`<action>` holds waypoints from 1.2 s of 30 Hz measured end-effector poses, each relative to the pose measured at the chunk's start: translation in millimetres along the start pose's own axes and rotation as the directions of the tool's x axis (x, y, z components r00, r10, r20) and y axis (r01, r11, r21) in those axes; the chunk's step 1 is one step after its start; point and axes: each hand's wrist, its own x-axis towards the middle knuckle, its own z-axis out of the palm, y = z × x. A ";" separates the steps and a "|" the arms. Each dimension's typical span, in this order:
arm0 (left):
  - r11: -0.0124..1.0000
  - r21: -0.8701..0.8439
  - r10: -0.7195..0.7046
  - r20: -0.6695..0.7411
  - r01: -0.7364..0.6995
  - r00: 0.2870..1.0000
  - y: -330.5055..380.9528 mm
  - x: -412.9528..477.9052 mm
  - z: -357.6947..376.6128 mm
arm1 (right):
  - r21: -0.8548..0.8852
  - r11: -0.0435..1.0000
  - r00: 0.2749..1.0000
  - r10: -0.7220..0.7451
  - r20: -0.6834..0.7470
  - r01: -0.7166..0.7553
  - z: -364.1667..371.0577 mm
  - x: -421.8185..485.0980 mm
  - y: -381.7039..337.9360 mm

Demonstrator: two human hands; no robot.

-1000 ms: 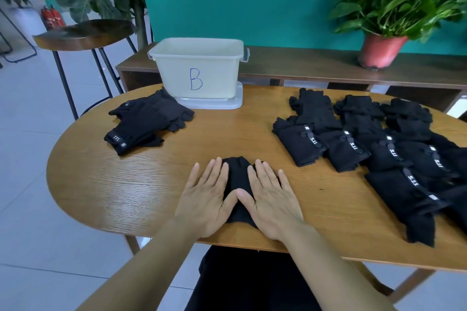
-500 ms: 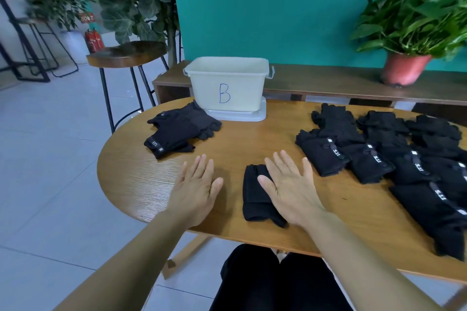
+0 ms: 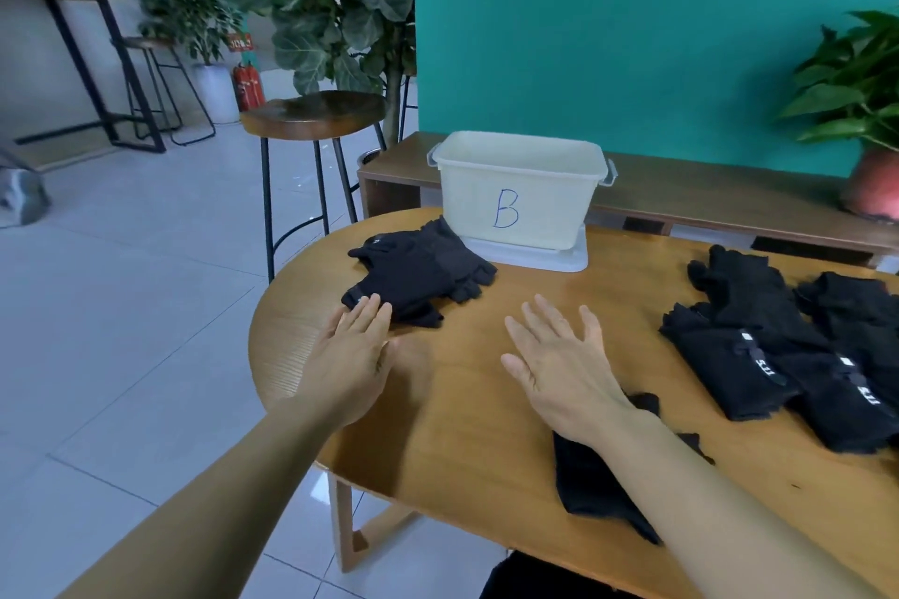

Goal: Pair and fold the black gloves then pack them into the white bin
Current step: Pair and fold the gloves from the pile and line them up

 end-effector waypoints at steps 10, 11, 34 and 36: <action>0.987 -0.079 -0.137 0.021 0.138 0.990 -59.6 57.7 20.5 | -0.029 0.975 0.974 -0.223 -0.046 0.222 7.1 95.4 -48.7; 0.983 -0.093 -0.156 0.034 0.158 0.987 -63.8 62.7 22.0 | -0.026 0.972 0.971 -0.235 -0.049 0.234 9.0 104.3 -52.9; 0.990 -0.140 0.030 -0.028 -0.034 0.999 -7.7 -22.8 16.1 | 0.032 0.938 0.937 -0.341 -0.075 0.344 26.6 46.6 -48.2; 0.984 -0.153 0.085 -0.062 -0.094 0.994 -0.5 -36.9 15.1 | 0.016 0.939 0.937 -0.343 -0.066 0.344 25.5 31.4 -41.5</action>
